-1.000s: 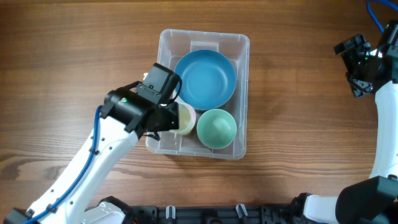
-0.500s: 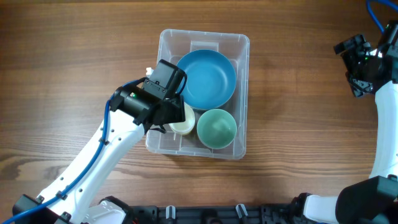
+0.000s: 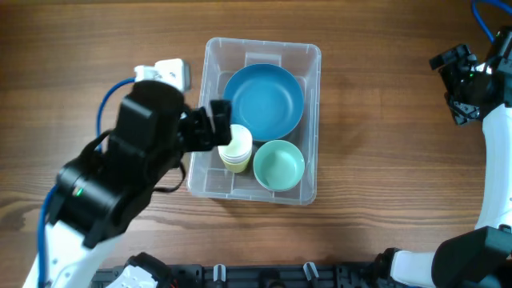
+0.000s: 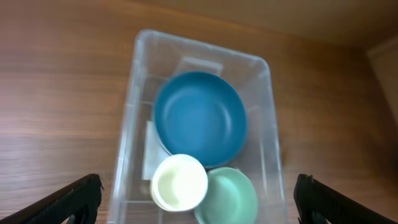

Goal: Pack container

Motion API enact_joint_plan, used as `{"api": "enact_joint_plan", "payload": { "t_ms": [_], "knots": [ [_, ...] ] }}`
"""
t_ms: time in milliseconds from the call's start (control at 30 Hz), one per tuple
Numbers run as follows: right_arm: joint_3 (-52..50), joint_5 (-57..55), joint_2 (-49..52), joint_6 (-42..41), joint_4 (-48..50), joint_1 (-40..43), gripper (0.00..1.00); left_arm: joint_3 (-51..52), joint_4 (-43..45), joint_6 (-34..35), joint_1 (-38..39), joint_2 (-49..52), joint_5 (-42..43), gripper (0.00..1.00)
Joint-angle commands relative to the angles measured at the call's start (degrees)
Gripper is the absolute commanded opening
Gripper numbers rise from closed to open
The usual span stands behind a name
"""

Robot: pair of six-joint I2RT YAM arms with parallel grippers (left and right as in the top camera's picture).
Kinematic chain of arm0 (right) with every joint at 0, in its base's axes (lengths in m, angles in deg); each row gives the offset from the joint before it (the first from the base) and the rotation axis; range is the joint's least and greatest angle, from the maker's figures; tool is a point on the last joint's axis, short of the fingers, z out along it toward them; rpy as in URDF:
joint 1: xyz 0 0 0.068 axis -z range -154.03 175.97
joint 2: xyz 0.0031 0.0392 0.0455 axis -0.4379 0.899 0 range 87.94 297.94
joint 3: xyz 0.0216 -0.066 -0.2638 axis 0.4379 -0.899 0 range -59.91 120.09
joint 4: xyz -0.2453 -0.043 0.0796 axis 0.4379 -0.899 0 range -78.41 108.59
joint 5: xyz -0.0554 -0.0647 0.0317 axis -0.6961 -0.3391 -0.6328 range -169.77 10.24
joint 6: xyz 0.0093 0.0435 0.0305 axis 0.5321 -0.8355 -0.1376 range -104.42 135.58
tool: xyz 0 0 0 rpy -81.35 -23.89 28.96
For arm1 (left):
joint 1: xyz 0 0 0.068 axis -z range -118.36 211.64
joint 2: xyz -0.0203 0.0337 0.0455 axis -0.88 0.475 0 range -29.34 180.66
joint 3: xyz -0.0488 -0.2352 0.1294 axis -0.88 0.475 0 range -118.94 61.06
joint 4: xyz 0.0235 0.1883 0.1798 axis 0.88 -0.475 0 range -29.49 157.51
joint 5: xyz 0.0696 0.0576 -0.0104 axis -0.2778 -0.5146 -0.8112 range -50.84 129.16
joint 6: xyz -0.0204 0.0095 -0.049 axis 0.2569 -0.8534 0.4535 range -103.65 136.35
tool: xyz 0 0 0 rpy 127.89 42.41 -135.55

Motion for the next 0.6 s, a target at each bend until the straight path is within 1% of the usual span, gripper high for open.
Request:
{"api": "enact_joint_plan", "payload": {
  "t_ms": [0,67,133,233,300,367,400,433,500,567],
  "knots": [
    [0.57,0.31,0.66,-0.76,0.13,-0.20,1.00,-0.37,-0.42,-2.10,-0.02,-2.58,-11.10,1.00],
    [0.57,0.28,0.66,-0.76,0.13,-0.20,1.00,-0.37,-1.95,-2.10,-0.02,-4.07,-13.49,1.00],
    [0.57,0.31,0.66,-0.76,0.15,-0.20,1.00,-0.37,-3.10,-2.21,-0.02,-5.55,-14.14,1.00],
    [0.57,0.31,0.66,-0.76,0.13,-0.20,1.00,0.24,-3.52,-4.31,-1.07,-9.49,-14.01,1.00],
    [0.57,0.28,0.66,-0.76,0.13,-0.20,1.00,1.86,-3.45,-4.26,-4.70,-12.22,-12.17,1.00],
    [0.57,0.31,0.66,-0.74,0.13,-0.20,1.00,5.22,-3.19,-4.28,-11.72,-16.13,-7.17,1.00],
    [0.57,0.31,0.66,-0.76,0.13,-0.20,1.00,8.83,-1.99,-4.33,-16.59,-19.43,-3.80,1.00],
    [0.57,0.31,0.66,-0.76,0.13,-0.20,1.00,11.41,-0.68,-5.07,-18.99,-21.62,-2.38,1.00],
    [0.57,0.31,0.66,-0.76,0.13,-0.20,1.00,18.12,3.48,-7.76,-21.99,-26.82,-1.09,1.00],
    [0.57,0.31,0.66,-0.76,0.13,-0.20,1.00,25.00,7.32,-9.60,-23.02,-32.09,-1.07,1.00]
  ]
}}
